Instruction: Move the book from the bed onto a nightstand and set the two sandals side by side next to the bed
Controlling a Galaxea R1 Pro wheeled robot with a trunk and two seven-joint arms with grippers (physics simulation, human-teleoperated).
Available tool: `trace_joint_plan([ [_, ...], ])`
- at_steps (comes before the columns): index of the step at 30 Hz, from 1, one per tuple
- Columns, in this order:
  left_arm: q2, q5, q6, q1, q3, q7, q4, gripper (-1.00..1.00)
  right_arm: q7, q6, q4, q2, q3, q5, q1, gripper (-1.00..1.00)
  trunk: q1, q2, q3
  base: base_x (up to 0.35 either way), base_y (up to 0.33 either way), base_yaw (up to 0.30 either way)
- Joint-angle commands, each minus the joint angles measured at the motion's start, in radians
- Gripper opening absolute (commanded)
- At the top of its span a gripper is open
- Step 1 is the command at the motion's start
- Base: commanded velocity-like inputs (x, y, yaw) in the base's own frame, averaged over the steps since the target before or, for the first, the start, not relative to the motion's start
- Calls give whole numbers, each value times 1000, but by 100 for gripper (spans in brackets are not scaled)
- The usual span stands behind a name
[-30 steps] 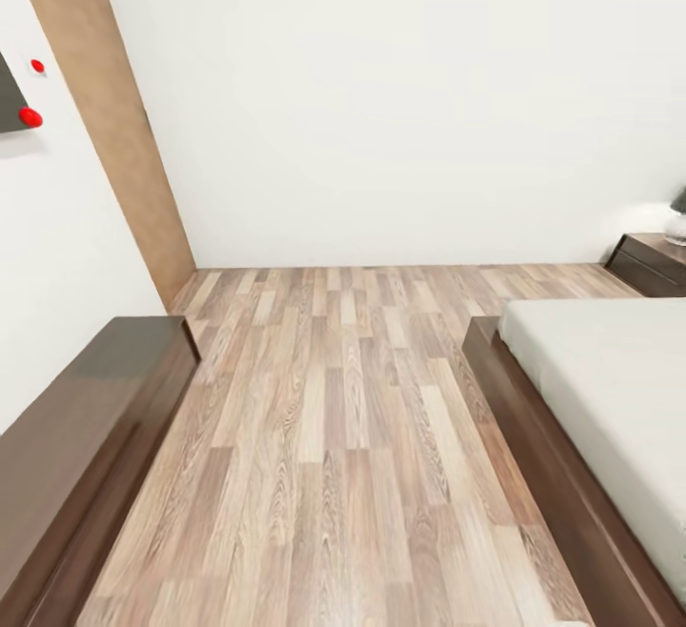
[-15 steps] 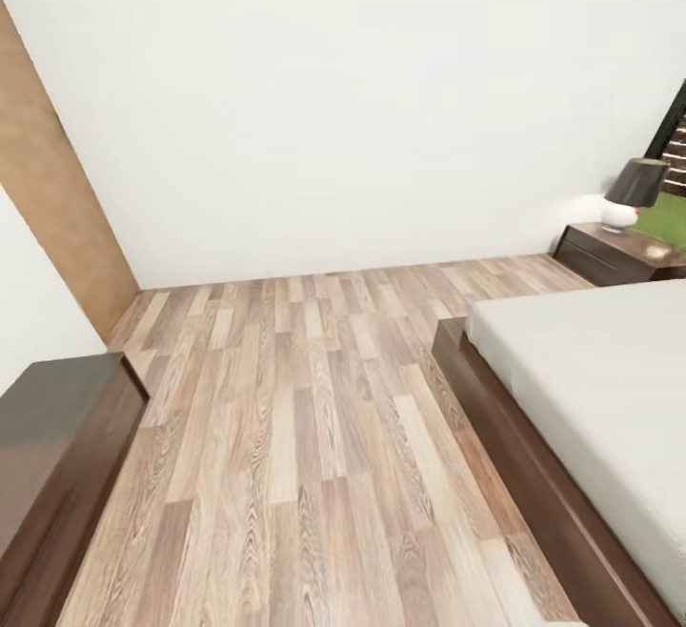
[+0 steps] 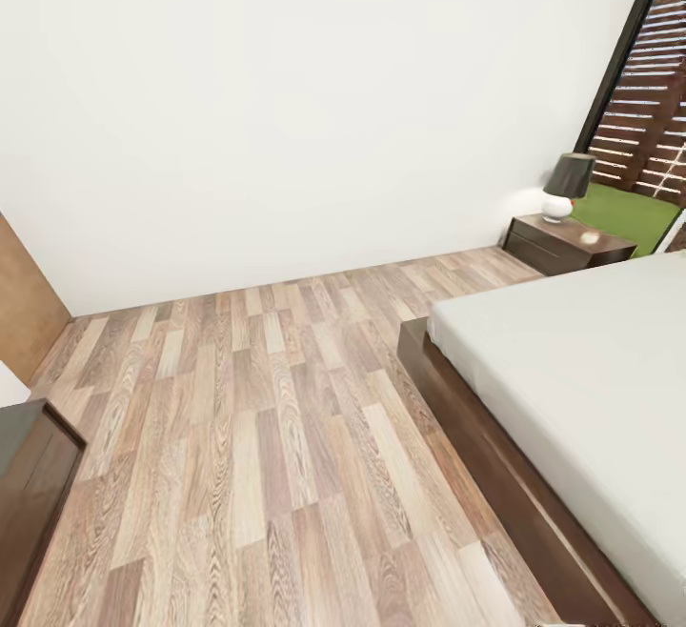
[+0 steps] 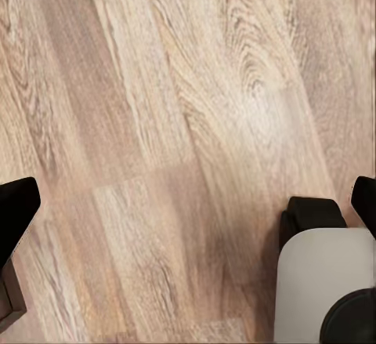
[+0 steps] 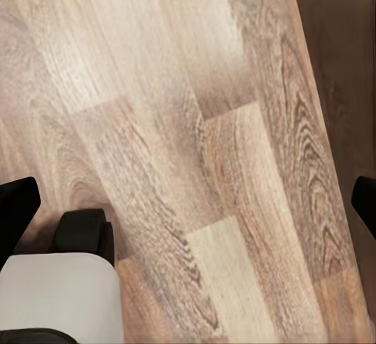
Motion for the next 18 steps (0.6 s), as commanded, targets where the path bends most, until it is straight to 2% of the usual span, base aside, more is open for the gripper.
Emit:
trace_joint_plan([
  [1, -1, 8, -3, 0, -8, 2, 0, 100, 2, -3, 2, 0, -9, 10, -1, 100, 0, 0, -1, 176, 4, -295],
  [18, -6, 8, -3, 0, -8, 2, 0, 100, 2, -3, 2, 0, -9, 10, 0, 100, 0, 0, -1, 157, 1, -295],
])
